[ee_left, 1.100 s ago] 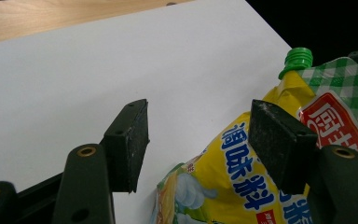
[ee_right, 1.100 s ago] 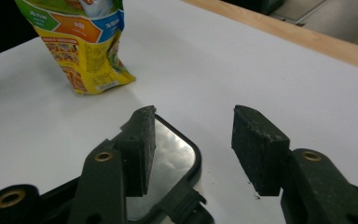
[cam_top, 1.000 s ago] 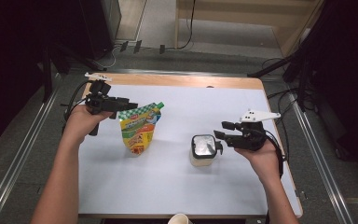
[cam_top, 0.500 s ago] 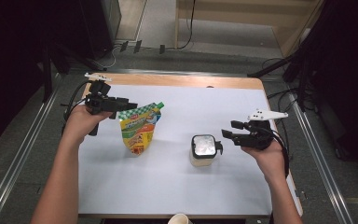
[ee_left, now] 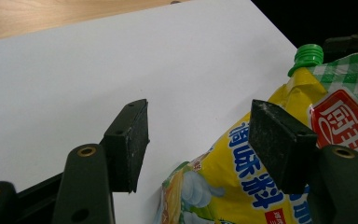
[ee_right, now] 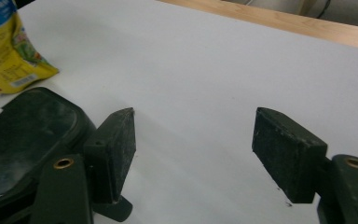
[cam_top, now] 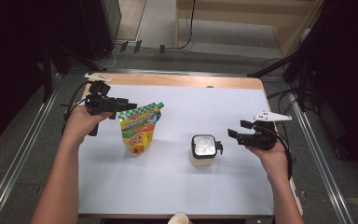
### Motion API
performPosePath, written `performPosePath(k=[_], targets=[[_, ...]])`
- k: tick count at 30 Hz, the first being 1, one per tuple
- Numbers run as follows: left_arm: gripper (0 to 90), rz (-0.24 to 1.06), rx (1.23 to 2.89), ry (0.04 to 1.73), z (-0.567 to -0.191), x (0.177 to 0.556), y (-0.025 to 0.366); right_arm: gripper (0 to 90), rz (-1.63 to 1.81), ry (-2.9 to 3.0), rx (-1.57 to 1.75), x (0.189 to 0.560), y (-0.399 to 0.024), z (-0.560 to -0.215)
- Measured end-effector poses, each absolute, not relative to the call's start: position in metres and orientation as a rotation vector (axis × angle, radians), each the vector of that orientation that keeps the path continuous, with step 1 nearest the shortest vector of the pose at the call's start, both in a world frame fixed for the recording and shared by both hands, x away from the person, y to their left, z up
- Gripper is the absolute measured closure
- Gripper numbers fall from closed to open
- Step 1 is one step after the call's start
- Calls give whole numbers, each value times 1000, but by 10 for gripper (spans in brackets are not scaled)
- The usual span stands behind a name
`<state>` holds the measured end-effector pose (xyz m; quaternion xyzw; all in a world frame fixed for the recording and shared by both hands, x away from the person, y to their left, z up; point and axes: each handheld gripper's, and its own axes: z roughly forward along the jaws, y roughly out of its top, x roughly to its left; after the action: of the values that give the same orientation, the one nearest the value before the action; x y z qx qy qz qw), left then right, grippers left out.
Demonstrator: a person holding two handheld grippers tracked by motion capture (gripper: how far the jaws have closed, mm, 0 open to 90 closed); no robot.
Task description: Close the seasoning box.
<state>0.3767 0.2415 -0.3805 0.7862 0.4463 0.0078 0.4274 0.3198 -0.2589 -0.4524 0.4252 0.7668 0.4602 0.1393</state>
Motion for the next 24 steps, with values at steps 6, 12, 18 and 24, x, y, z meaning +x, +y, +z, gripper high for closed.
performPosePath(k=[6,12,18,24], targets=[[392,20,1965,1117,-381,377,242,296,1302,2219,1250,322,-262,-461],[391,20,1965,1123,-383,378,242,289,1280,2226,1271,324,-262,-466],[389,15,1966,1121,-384,378,242,290,1270,2223,1284,324,-264,-467],[362,10,1964,1133,-385,379,243,290,1262,2226,1284,324,-264,-468]])
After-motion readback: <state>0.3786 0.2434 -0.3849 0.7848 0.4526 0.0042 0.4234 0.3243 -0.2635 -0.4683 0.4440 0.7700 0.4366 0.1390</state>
